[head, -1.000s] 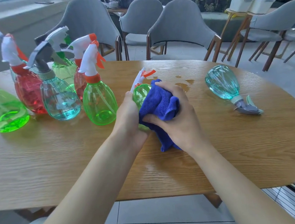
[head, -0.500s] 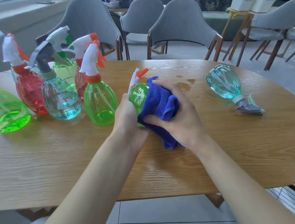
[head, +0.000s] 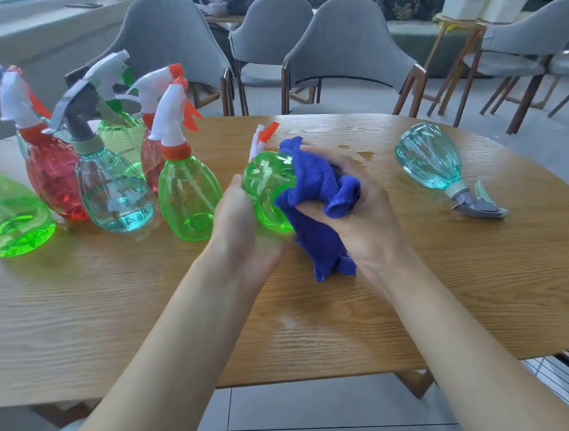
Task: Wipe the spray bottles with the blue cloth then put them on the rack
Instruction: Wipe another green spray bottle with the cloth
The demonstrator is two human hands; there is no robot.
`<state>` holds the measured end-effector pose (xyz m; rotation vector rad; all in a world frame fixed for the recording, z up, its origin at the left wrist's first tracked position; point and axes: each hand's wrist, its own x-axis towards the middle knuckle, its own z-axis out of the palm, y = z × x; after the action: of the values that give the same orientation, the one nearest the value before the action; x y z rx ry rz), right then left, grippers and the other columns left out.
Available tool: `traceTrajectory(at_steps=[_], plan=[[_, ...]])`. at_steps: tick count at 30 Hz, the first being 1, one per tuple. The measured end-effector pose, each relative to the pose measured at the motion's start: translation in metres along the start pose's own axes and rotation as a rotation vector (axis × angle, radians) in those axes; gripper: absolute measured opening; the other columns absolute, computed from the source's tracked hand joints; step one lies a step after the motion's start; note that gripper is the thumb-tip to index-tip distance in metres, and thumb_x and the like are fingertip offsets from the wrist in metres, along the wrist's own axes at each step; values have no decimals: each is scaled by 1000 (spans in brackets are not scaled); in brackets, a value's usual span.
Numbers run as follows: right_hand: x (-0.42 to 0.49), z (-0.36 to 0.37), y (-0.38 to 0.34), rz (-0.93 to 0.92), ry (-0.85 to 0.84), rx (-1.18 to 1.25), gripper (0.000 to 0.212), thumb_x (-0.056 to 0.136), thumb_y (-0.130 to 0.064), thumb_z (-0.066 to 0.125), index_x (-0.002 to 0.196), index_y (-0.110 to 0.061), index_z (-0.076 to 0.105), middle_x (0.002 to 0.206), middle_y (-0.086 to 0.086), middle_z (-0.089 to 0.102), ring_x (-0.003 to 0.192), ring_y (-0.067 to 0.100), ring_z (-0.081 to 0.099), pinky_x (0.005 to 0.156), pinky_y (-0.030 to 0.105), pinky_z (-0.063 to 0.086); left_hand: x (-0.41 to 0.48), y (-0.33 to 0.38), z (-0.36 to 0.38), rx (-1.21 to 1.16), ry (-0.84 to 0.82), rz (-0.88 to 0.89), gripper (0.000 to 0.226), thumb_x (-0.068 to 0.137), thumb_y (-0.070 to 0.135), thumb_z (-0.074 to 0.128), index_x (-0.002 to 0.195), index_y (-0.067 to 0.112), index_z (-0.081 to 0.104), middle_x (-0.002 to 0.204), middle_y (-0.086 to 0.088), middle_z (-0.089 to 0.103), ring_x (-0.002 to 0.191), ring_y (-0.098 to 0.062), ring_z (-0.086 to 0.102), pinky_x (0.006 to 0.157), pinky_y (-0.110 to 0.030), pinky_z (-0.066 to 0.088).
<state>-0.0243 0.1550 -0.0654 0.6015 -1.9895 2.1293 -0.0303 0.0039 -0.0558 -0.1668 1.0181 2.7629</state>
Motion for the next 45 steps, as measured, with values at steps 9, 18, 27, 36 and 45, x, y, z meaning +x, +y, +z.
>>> traceTrajectory(at_steps=[9, 18, 27, 36, 45], plan=[[-8, 14, -8, 86, 159, 69, 12, 96, -13, 75, 106, -19, 76, 104, -8, 78, 104, 9, 72, 94, 25, 55, -16, -10, 17, 68, 183, 133, 61, 117, 48, 26, 115, 22, 81, 124, -12, 77, 110, -27, 75, 89, -40, 61], [-8, 21, -23, 223, 95, 131, 20, 107, -37, 61, 95, -30, 75, 100, 3, 69, 96, 21, 68, 97, 63, 57, -18, -14, 20, 729, 288, 448, 51, 106, 71, 27, 121, 34, 58, 110, 25, 62, 99, 24, 58, 98, -20, 43], [-17, 18, -16, 137, 37, -137, 31, 108, -42, 57, 128, -20, 68, 125, -6, 71, 115, 1, 66, 100, 27, 53, -30, -13, 20, 1014, 331, 614, 38, 112, 55, 32, 126, 27, 54, 106, 18, 63, 94, 14, 58, 82, -15, 42], [-13, 20, -16, 189, 56, -17, 22, 111, -39, 52, 124, -33, 67, 123, -11, 73, 119, 1, 65, 101, 20, 48, -30, -14, 16, 1210, 271, 662, 41, 111, 58, 34, 135, 31, 55, 121, 8, 68, 113, -12, 63, 96, -37, 50], [-5, 10, -27, 295, 182, 148, 36, 109, -41, 53, 85, -34, 80, 88, -14, 78, 87, 2, 73, 82, 24, 53, -37, -18, 17, 1460, 106, 672, 50, 112, 53, 38, 148, 21, 50, 135, 5, 61, 126, -14, 56, 106, -37, 46]])
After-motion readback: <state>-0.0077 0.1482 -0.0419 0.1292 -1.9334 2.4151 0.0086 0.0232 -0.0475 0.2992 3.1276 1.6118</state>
